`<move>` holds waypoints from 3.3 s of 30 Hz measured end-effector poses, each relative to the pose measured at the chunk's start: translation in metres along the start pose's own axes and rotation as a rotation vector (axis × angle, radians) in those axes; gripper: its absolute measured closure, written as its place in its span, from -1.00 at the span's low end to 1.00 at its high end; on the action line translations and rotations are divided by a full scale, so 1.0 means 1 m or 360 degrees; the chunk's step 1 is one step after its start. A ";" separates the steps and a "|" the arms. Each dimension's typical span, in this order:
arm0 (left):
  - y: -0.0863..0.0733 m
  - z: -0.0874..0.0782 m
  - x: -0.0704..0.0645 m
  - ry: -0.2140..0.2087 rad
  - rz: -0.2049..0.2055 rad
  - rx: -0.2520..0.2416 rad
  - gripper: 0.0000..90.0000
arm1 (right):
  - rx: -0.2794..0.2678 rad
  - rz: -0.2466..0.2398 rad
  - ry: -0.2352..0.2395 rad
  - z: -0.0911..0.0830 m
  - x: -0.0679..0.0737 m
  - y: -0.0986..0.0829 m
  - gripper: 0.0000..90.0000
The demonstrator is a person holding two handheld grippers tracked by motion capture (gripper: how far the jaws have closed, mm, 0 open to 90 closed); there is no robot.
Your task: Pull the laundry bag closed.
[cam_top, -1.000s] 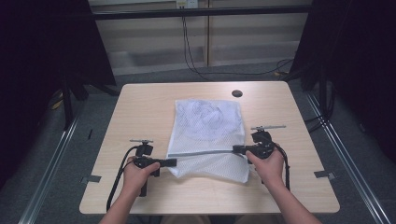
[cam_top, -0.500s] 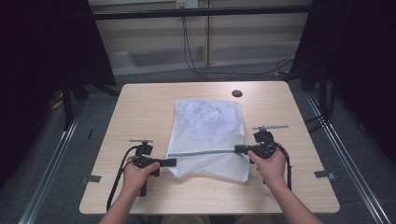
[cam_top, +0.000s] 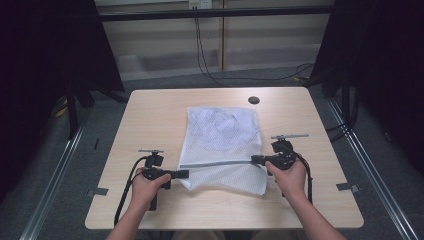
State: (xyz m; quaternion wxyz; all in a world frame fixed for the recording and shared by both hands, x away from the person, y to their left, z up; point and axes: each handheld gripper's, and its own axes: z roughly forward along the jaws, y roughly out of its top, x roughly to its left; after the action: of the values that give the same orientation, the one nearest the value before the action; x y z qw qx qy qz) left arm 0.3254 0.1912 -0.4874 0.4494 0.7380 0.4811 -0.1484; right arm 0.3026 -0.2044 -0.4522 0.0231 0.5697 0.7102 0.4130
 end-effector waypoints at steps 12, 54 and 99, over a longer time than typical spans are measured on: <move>-0.002 -0.004 0.001 0.0001 -0.0012 -0.0017 0.97 | -0.0015 0.0013 -0.0019 -0.006 -0.005 0.000 0.93; -0.005 -0.005 0.000 -0.0009 -0.0014 -0.0015 0.92 | -0.0033 0.0027 -0.0073 -0.019 -0.021 -0.009 0.93; 0.001 -0.032 0.009 0.0189 0.0216 -0.0263 -0.55 | -0.0171 -0.0336 -0.0261 -0.055 -0.053 -0.022 -0.40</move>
State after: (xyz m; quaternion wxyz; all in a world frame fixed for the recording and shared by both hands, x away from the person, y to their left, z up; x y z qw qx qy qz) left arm 0.3240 0.2219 -0.4751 0.4884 0.7368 0.4664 -0.0337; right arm 0.2764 -0.2788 -0.4526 0.1549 0.5215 0.7388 0.3978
